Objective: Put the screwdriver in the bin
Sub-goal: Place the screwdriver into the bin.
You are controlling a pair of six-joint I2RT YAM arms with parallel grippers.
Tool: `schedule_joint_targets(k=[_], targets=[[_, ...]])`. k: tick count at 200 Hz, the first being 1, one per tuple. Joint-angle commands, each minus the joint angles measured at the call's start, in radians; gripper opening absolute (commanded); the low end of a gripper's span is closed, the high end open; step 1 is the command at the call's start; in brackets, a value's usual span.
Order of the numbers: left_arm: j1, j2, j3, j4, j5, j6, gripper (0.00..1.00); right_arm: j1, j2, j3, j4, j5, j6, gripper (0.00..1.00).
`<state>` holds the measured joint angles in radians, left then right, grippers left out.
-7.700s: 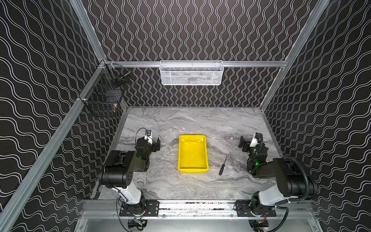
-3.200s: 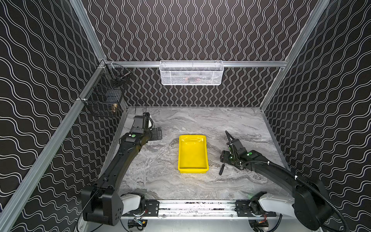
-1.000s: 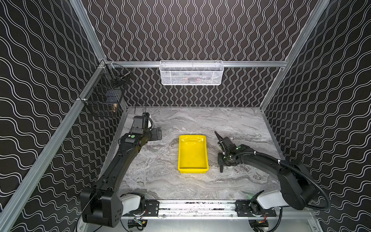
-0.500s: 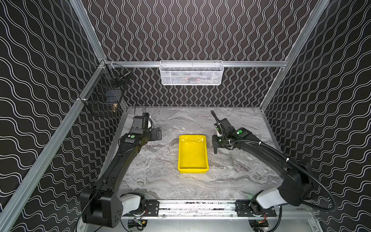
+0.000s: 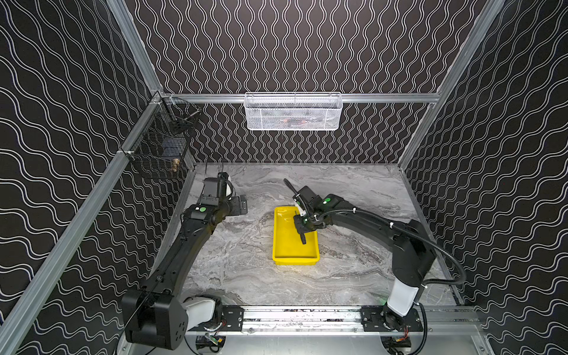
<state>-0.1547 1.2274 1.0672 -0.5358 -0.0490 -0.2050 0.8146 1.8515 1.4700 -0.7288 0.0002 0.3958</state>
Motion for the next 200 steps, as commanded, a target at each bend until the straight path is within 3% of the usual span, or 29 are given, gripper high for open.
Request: schedule_joint_targets(k=[1, 124, 200], targets=[[0.000, 0.003, 0.006, 0.004, -0.003, 0.012, 0.99, 0.013, 0.038, 0.008, 0.037, -0.032, 0.015, 0.06], [0.000, 0.008, 0.008, -0.002, -0.011, 0.015, 0.99, 0.017, 0.148, -0.020, 0.100, -0.028, 0.003, 0.18], [0.001, 0.017, 0.003, 0.000, -0.020, 0.012, 0.99, 0.016, 0.140, 0.001, 0.103, -0.007, -0.007, 0.48]])
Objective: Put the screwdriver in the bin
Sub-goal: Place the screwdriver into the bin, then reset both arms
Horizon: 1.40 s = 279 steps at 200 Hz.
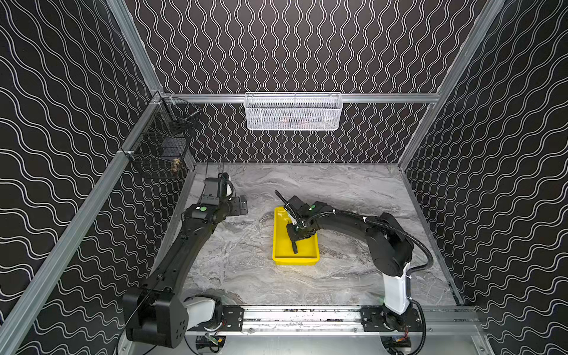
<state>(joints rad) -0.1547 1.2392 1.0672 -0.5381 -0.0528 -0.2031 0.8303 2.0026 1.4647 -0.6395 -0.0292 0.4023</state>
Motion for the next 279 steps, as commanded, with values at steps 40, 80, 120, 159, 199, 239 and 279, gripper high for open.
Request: schedule_joint_targets(k=[40, 80, 120, 159, 199, 239, 279], targets=[[0.000, 0.005, 0.002, 0.001, -0.022, 0.007, 0.99, -0.002, -0.027, 0.005, 0.012, 0.025, -0.022, 0.60], [0.001, -0.016, -0.003, 0.008, -0.040, 0.008, 0.99, -0.006, -0.095, 0.019, -0.003, 0.041, -0.061, 0.63], [0.000, -0.053, -0.023, 0.038, -0.048, 0.011, 0.99, -0.099, -0.266, -0.015, 0.031, -0.015, -0.170, 0.64], [0.001, -0.113, -0.059, 0.089, -0.080, 0.005, 0.99, -0.326, -0.501, -0.121, 0.160, -0.054, -0.215, 0.72], [0.000, -0.182, -0.134, 0.192, -0.081, 0.018, 0.99, -0.535, -0.682, -0.214, 0.247, 0.023, -0.268, 0.88], [0.000, -0.255, -0.251, 0.318, -0.063, 0.002, 0.99, -0.666, -0.804, -0.356, 0.348, 0.084, -0.279, 0.99], [-0.001, -0.336, -0.511, 0.652, -0.075, -0.124, 0.99, -0.774, -0.901, -0.534, 0.517, 0.077, -0.218, 0.99]])
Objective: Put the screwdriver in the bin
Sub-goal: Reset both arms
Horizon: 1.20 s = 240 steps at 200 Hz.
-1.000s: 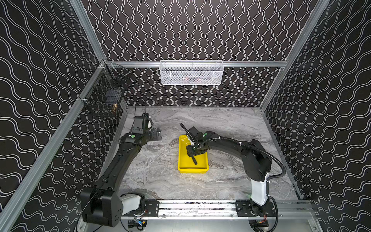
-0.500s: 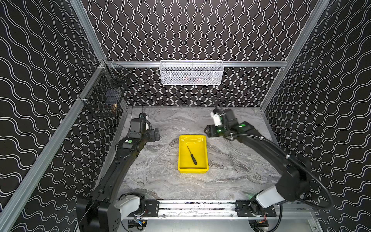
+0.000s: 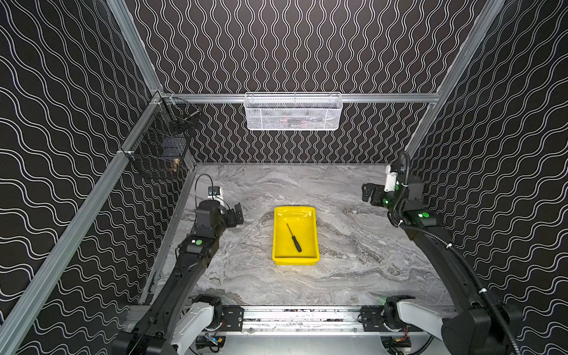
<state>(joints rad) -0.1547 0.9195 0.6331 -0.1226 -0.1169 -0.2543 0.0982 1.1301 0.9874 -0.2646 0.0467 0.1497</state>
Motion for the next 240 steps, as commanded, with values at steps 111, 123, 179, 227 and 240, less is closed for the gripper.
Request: schedule_joint_targets(k=[111, 123, 179, 227, 240], targets=[[0.000, 0.268, -0.305, 0.788, -0.206, 0.273, 0.99, -0.074, 0.048, -0.210, 0.354, 0.097, -0.034, 0.99], [0.003, 0.300, -0.327, 0.843, -0.184, 0.314, 0.99, -0.075, 0.053, -0.239, 0.387, 0.081, -0.097, 0.99], [0.062, 0.481, -0.348, 1.044, -0.055, 0.328, 0.99, -0.077, 0.065, -0.458, 0.724, 0.074, -0.225, 0.99], [0.110, 0.584, -0.317, 1.126, 0.087, 0.310, 0.99, -0.078, 0.183, -0.551, 0.999, 0.004, -0.222, 0.99], [0.114, 0.655, -0.331, 1.210, 0.130, 0.322, 0.99, -0.077, 0.227, -0.597, 1.163, -0.011, -0.261, 0.99]])
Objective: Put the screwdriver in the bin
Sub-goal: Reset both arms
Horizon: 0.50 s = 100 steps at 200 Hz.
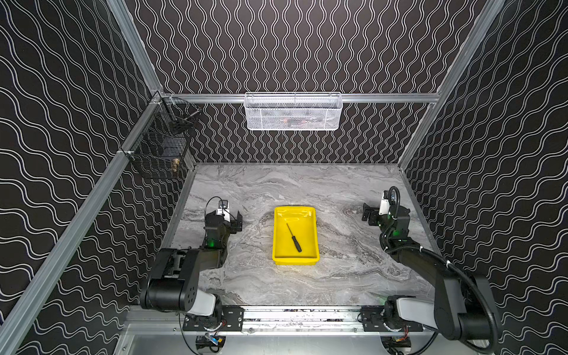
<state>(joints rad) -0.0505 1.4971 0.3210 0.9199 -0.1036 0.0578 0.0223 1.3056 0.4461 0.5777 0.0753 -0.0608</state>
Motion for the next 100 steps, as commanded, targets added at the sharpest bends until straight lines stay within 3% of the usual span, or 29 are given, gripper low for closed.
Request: schedule_joint_targets(k=[1, 14, 37, 73, 100], targets=[[0.010, 0.083, -0.019, 0.174, 0.120, 0.009, 0.99, -0.001, 0.051, -0.055, 0.322, -0.036, -0.054, 0.99], [0.014, 0.133, -0.019, 0.217, 0.156, 0.023, 0.99, -0.003, 0.035, -0.039, 0.267, -0.030, -0.047, 0.99], [0.015, 0.153, 0.003, 0.188, 0.160, 0.022, 0.99, -0.004, 0.057, -0.109, 0.479, 0.024, -0.054, 0.99], [0.017, 0.155, 0.015, 0.163, 0.117, 0.004, 0.99, -0.004, 0.006, -0.093, 0.321, 0.029, -0.021, 0.99], [0.017, 0.160, 0.051, 0.104, 0.104, 0.006, 0.99, -0.005, -0.004, -0.125, 0.327, 0.064, 0.021, 0.99]])
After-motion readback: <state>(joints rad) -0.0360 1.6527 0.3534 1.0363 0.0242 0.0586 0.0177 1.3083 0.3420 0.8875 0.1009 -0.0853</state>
